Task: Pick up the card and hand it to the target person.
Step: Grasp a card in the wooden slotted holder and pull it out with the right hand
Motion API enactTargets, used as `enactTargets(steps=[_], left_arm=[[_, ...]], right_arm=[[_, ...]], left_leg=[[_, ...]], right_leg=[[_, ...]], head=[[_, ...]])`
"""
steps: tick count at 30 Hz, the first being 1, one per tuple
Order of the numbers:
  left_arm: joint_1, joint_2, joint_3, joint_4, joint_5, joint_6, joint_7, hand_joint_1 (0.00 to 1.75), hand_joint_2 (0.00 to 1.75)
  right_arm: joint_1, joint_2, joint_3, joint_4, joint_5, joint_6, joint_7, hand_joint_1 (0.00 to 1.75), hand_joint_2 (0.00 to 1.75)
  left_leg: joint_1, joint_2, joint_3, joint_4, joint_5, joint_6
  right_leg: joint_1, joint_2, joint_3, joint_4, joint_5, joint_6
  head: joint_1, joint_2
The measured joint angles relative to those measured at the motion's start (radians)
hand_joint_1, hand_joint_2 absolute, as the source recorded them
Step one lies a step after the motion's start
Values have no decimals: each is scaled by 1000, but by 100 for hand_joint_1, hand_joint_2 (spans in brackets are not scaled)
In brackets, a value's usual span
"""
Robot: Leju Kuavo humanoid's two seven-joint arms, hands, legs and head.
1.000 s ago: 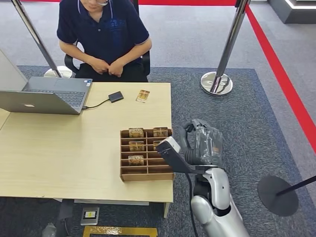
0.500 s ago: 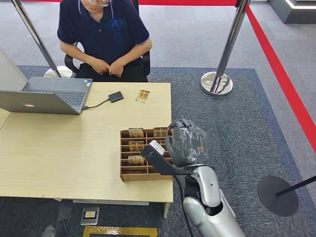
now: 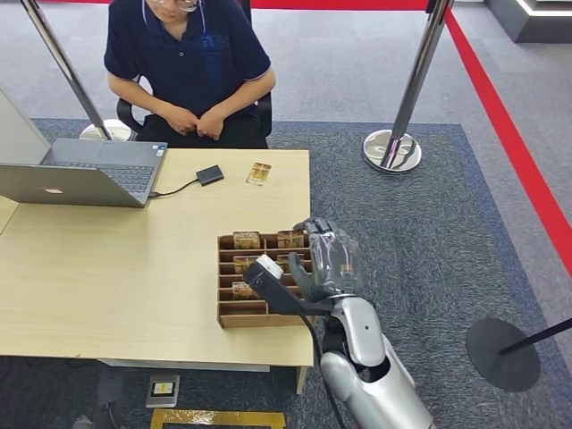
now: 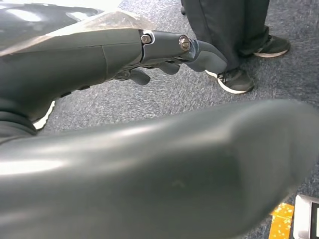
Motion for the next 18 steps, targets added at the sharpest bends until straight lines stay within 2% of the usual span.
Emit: enactTargets(steps=[18], left_arm=[[5,0,23,0,25,4,-21,0,0]], right_arm=[[-43,45,22,153,-4,19,9,72,175]], left_leg=[[0,0,0,0,0,0]], right_leg=[[0,0,0,0,0,0]], head=[[0,0]])
